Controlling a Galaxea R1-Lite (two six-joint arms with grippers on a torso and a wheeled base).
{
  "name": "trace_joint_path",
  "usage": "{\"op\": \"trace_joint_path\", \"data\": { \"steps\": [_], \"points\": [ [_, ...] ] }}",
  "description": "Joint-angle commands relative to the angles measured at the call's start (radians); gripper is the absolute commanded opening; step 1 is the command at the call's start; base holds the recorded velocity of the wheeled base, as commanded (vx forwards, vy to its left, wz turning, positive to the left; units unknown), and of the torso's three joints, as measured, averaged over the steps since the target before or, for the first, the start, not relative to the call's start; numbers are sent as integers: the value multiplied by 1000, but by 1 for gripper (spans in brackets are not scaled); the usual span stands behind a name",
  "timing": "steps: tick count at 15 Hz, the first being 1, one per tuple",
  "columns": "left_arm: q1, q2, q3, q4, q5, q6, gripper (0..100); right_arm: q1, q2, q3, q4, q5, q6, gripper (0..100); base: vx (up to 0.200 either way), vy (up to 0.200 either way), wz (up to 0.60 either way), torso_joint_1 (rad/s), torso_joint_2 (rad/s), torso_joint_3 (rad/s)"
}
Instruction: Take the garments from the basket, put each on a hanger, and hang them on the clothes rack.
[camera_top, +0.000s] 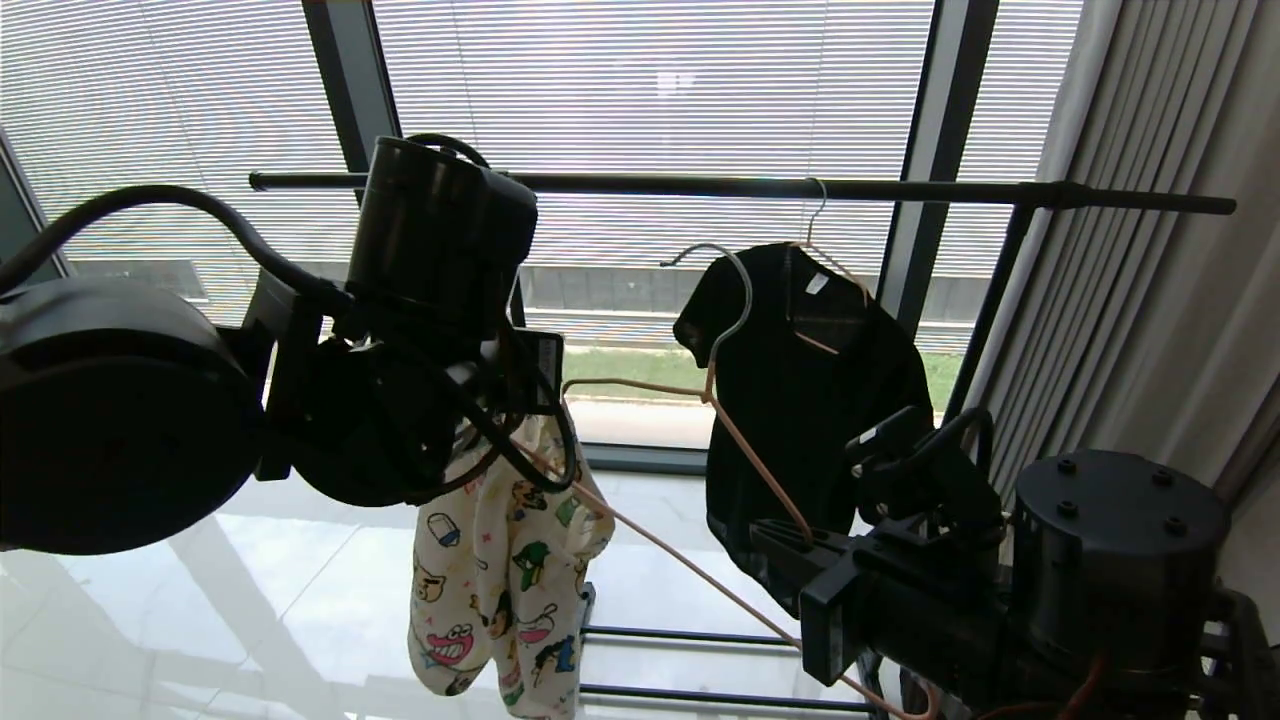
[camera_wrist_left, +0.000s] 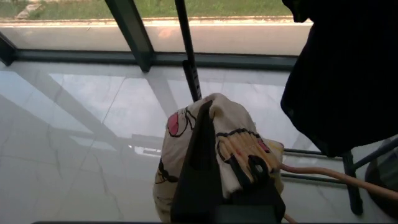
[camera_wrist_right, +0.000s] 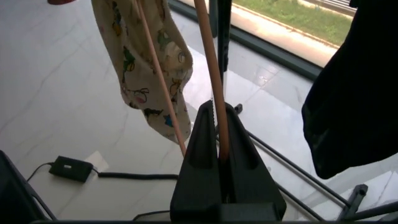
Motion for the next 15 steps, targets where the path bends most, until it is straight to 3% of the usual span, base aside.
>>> {"op": "trace_joint_path", "data": {
  "steps": [1, 6, 7, 9, 14, 15],
  "points": [
    [-88, -18, 24, 0, -18, 1, 0, 0, 42, -43, -1, 0, -2, 0, 0, 0, 0, 0, 0, 0],
    [-124, -43, 23, 0, -115, 78, 0, 38, 79, -75, 1, 2, -3, 0, 0, 0, 0, 0, 0, 0],
    [-123, -78, 27, 0, -202, 115, 0, 44, 90, -75, 1, 0, -3, 0, 0, 0, 0, 0, 0, 0],
    [-120, -126, 69, 0, -291, 196, 0, 46, 104, -80, 1, 0, -3, 0, 0, 0, 0, 0, 0, 0],
    [83, -149, 132, -46, -289, 311, 0, 41, 61, -32, 1, -3, -5, 0, 0, 0, 0, 0, 0, 0],
    [143, -147, 135, -83, -294, 379, 0, 41, 28, 2, 1, 0, -16, 0, 0, 0, 0, 0, 0, 0]
  ]
}}
